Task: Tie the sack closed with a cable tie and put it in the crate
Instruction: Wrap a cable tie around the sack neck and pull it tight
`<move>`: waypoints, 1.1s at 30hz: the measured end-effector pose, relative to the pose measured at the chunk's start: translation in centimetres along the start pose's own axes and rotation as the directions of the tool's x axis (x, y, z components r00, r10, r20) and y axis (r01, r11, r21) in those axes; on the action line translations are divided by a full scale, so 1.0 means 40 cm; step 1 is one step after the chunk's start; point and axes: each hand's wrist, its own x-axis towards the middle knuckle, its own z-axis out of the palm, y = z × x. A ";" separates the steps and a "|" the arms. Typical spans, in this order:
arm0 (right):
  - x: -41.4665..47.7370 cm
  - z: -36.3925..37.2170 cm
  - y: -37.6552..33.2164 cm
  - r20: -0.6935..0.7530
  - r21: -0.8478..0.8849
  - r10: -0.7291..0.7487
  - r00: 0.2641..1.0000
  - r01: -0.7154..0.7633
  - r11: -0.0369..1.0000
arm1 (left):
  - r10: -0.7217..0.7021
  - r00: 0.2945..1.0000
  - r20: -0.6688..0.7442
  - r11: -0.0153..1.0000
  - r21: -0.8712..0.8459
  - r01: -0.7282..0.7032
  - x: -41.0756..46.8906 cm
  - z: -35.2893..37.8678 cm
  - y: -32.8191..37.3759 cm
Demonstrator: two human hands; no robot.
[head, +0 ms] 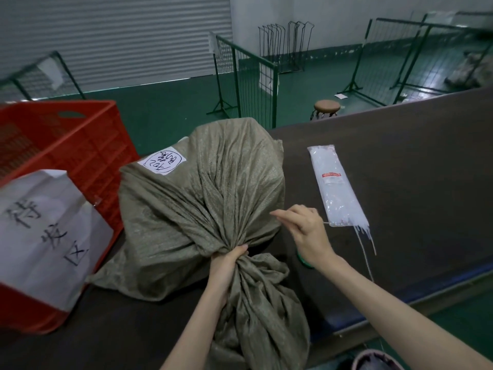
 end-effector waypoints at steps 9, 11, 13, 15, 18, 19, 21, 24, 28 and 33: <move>-0.003 0.028 -0.109 0.083 0.280 -0.009 0.997 -0.014 0.960 | 0.001 0.999 0.038 0.999 0.050 -0.003 -0.006 -0.011 0.003; -0.005 0.037 -0.119 0.142 0.257 0.021 0.990 -0.057 0.965 | -0.004 0.999 0.042 0.998 0.061 0.001 -0.007 -0.013 0.004; -0.005 0.042 -0.124 0.198 0.275 0.080 0.977 -0.134 0.952 | 0.003 0.999 0.033 0.999 0.054 -0.004 -0.009 -0.013 0.006; -0.007 0.046 -0.124 0.234 0.284 0.143 0.962 -0.208 0.936 | 0.014 1.000 0.011 0.999 0.047 -0.014 -0.007 -0.011 0.006; -0.014 0.051 -0.115 0.218 0.390 0.250 0.944 -0.319 0.864 | 0.026 1.000 0.004 0.999 0.043 -0.026 -0.016 -0.008 0.012; -0.016 0.051 -0.111 0.205 0.431 0.284 0.937 -0.347 0.833 | 0.026 1.000 0.006 0.999 0.043 -0.026 -0.019 -0.009 0.014; -0.021 0.048 -0.099 0.176 0.451 0.317 0.932 -0.362 0.816 | 0.041 0.999 -0.007 0.998 0.053 -0.041 -0.026 -0.009 0.019; -0.031 0.049 -0.072 0.176 0.368 0.308 0.935 -0.353 0.860 | 0.075 0.997 -0.032 0.995 0.069 -0.072 -0.028 -0.009 0.024; -0.051 0.062 -0.040 0.303 0.240 0.376 0.876 -0.452 0.859 | 0.093 0.995 -0.027 0.994 0.057 -0.091 -0.030 -0.007 0.025; -0.068 0.063 -0.017 0.444 0.084 0.268 0.855 -0.338 0.937 | 0.060 0.998 -0.010 0.998 0.021 -0.060 -0.039 -0.009 0.025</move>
